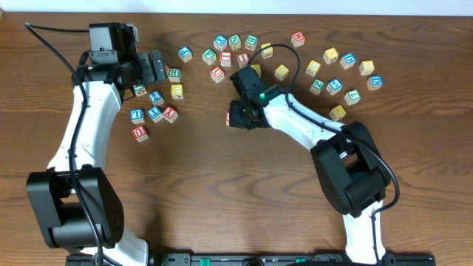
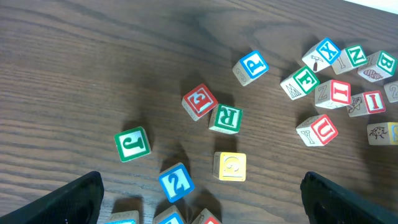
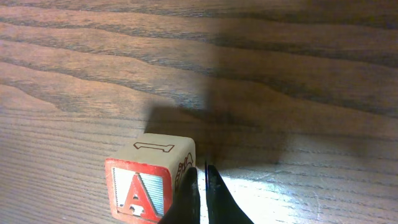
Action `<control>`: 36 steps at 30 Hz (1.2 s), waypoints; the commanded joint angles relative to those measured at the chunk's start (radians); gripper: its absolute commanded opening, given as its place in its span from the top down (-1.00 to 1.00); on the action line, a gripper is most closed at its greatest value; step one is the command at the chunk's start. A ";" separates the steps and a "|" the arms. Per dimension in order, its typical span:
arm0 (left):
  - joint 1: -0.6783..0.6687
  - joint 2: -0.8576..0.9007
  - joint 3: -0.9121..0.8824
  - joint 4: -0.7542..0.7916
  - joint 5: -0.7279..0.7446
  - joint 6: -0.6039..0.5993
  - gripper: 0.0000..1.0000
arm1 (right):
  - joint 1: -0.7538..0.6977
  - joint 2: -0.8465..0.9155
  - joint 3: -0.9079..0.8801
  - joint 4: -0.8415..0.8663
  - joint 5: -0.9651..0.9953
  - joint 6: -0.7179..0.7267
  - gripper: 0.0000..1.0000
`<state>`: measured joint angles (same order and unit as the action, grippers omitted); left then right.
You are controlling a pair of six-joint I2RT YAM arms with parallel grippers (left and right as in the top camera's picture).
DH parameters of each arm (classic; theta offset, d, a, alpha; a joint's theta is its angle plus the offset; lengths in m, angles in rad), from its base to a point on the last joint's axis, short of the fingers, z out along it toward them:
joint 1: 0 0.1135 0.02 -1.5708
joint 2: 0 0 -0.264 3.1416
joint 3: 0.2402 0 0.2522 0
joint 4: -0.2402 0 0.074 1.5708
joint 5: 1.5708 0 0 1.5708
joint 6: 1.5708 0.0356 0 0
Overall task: Spell out AI2
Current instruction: 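Lower the red A block onto the table center and open the right gripper, then lift the right gripper away and swing the left arm toward the far blocks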
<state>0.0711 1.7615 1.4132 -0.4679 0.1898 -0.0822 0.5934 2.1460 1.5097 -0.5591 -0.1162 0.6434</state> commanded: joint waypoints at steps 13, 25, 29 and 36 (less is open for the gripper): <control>-0.003 -0.003 0.069 -0.049 0.009 -0.006 -0.96 | -0.124 -0.097 0.026 -0.042 -0.070 -0.161 0.86; -0.130 0.011 0.290 -0.206 -0.030 -0.029 -0.92 | -0.286 -0.274 0.026 -0.091 -0.070 -0.228 0.39; -0.203 0.081 0.394 -0.248 -0.102 -0.028 -0.92 | -0.342 -0.324 0.026 -0.129 -0.070 -0.238 0.25; -0.282 0.376 0.834 -0.493 -0.108 0.000 -0.92 | -0.397 -0.368 0.026 -0.217 -0.070 -0.260 0.23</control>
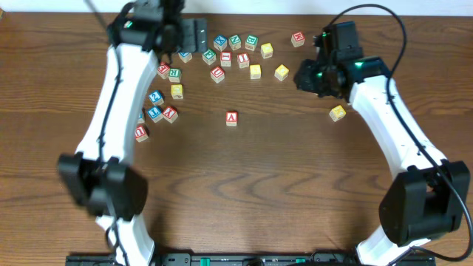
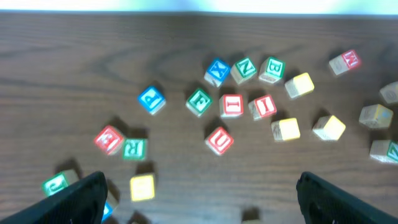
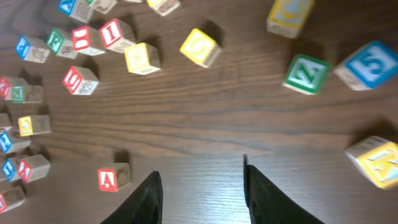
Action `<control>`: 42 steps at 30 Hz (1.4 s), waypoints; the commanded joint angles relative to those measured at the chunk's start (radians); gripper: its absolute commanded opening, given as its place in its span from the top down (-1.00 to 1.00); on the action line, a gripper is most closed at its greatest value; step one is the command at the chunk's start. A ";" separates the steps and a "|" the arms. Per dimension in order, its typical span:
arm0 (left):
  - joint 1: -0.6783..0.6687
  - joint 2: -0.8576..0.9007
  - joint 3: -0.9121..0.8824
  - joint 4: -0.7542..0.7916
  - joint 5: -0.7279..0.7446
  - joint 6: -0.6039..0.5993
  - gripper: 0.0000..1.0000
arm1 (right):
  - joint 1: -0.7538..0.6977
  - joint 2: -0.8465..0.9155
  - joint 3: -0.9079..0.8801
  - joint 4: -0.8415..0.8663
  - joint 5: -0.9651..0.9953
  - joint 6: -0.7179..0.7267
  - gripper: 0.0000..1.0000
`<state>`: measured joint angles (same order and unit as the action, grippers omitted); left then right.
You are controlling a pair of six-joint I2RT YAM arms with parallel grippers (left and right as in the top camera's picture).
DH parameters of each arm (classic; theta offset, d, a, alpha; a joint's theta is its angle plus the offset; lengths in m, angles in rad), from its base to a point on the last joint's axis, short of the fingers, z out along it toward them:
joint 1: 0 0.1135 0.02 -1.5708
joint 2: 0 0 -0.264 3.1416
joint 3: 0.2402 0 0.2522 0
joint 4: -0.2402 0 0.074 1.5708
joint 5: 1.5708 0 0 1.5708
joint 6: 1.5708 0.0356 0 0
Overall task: Spell out AI2
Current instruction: 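Lift the right gripper away and swing the left arm toward the far blocks, then lower the left gripper over the red I block between F and I blocks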
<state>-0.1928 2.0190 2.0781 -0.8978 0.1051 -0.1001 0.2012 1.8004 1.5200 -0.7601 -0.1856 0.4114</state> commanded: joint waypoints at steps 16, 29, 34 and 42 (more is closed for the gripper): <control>-0.067 0.470 0.430 -0.090 -0.024 0.054 -0.82 | 0.016 -0.022 0.015 -0.071 0.001 -0.053 0.08; -0.088 0.579 0.429 0.000 -0.032 0.058 -0.55 | 0.048 -0.022 0.012 -0.123 0.135 -0.054 -0.29; -0.097 0.609 0.428 0.034 -0.056 0.058 -0.55 | 0.048 -0.022 0.012 -0.123 0.135 -0.054 -0.31; -0.103 0.629 0.427 0.067 -0.076 0.057 -0.55 | 0.049 -0.022 0.011 -0.124 0.134 -0.054 -0.29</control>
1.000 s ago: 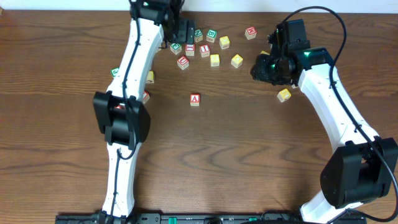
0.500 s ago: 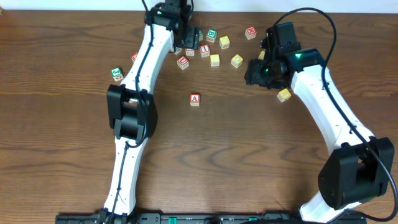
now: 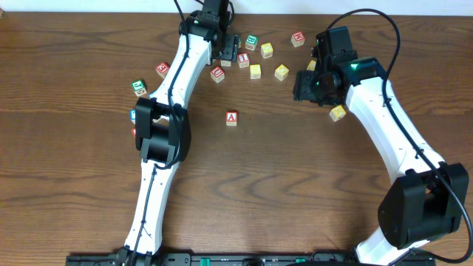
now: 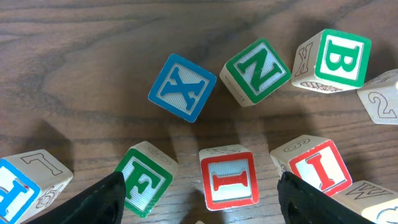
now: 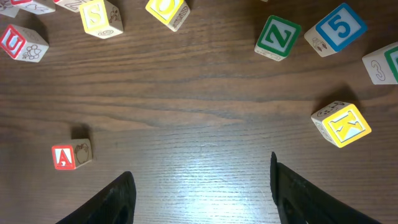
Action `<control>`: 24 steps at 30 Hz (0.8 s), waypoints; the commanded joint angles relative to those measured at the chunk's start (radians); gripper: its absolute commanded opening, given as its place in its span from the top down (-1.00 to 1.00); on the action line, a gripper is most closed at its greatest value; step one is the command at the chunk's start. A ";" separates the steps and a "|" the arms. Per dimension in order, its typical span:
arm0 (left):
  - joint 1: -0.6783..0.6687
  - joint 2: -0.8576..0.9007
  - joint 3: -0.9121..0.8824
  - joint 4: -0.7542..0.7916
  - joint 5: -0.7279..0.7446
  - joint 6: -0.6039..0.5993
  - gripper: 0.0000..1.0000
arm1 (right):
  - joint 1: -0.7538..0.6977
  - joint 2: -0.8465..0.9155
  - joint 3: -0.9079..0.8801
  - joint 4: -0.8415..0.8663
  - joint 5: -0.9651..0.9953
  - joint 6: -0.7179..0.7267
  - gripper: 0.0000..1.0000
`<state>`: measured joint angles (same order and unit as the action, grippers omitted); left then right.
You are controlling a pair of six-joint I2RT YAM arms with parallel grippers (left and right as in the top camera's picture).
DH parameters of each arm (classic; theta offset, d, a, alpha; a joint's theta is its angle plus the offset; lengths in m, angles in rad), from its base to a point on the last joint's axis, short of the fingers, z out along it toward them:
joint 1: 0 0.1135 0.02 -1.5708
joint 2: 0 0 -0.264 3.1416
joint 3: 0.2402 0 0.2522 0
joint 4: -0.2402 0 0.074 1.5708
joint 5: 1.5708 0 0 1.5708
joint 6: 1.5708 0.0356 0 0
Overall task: Spell out AI2
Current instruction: 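Lower the left gripper over the red I block between F and I blocks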
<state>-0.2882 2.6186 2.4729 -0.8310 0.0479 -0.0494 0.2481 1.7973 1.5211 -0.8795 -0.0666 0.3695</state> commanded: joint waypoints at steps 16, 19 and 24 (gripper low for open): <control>-0.025 0.073 0.031 0.019 -0.042 0.008 -0.53 | 0.002 -0.019 -0.011 -0.003 0.016 -0.012 -0.33; -0.025 0.069 0.032 0.025 -0.043 0.007 -0.54 | 0.002 -0.019 -0.013 -0.003 0.016 -0.012 -0.33; -0.025 0.043 0.032 0.029 -0.088 0.007 -0.43 | 0.002 -0.019 -0.013 0.000 0.015 -0.012 -0.34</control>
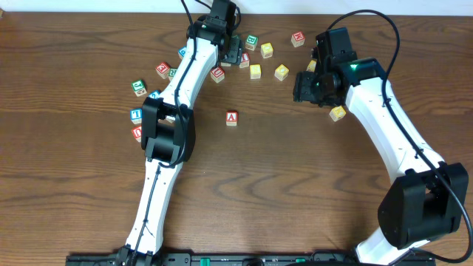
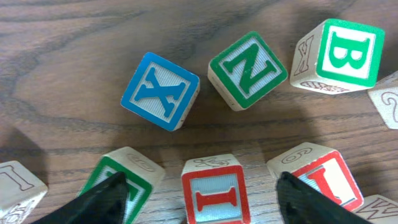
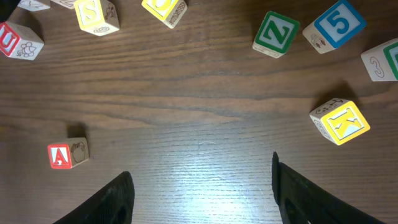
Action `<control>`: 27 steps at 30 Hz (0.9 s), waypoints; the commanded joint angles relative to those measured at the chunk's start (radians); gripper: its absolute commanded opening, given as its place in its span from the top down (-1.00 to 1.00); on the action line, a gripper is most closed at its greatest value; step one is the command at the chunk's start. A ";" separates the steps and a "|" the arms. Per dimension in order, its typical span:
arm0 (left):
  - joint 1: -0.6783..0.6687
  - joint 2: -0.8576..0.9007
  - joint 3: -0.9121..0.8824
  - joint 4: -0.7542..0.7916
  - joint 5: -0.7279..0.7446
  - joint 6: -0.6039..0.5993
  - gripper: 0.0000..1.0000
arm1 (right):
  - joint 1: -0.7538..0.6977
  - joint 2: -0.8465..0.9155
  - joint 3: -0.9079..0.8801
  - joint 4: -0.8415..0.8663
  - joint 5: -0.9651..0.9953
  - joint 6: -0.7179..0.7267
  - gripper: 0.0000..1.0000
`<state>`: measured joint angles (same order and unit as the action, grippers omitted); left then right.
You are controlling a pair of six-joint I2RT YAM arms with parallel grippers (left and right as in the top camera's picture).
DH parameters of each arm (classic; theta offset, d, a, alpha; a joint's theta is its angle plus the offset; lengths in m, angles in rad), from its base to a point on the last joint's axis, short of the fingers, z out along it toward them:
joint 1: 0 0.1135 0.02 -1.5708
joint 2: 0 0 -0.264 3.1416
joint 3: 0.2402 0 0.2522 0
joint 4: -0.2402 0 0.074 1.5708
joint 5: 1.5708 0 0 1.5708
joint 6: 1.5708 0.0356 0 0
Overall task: Spell out AI2
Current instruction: 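Lower the left gripper over the red I block between F and I blocks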
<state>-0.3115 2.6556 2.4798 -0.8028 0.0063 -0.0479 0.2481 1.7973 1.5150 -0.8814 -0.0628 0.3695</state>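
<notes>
A red A block [image 1: 232,117] lies alone in the middle of the table, also seen at lower left in the right wrist view [image 3: 67,154]. A red I block [image 2: 214,196] sits between the fingers of my open left gripper [image 2: 202,202], which is low over the back row of blocks [image 1: 233,50]. A second red I block [image 2: 323,177] lies just right of it. My right gripper [image 3: 199,193] hangs open and empty above bare wood, to the right of the A block [image 1: 309,87].
Around the left gripper lie a blue X block [image 2: 160,91], a green N block [image 2: 247,70], a green B block [image 2: 342,56] and a green-faced block [image 2: 134,180]. Under the right wrist are a green Z [image 3: 275,34], a blue 5 [image 3: 337,25] and a yellow K [image 3: 340,121].
My left gripper has shifted slightly, so the red I block now sits more centrally between its open fingers. The right arm and the A block have not moved.
At first my right gripper was shut beside the A block in the table's middle, and the left hung open over the left cluster. Then the right was open near the right cluster, the A left alone. The left then stood open over the back row, now around an I.
</notes>
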 commanded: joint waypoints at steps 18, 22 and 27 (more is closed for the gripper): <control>-0.028 -0.026 0.024 -0.010 -0.071 0.005 0.08 | 0.002 -0.018 -0.006 0.013 0.011 -0.012 -0.38; -0.031 -0.026 0.024 -0.045 -0.072 -0.010 0.08 | 0.002 -0.018 -0.006 0.013 0.011 -0.012 -0.38; -0.030 -0.026 0.024 -0.069 -0.081 -0.052 0.09 | 0.002 -0.018 -0.006 0.013 0.011 -0.012 -0.38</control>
<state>-0.3439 2.6556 2.4798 -0.8631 -0.0528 -0.0647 0.2481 1.7973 1.5150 -0.8707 -0.0628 0.3695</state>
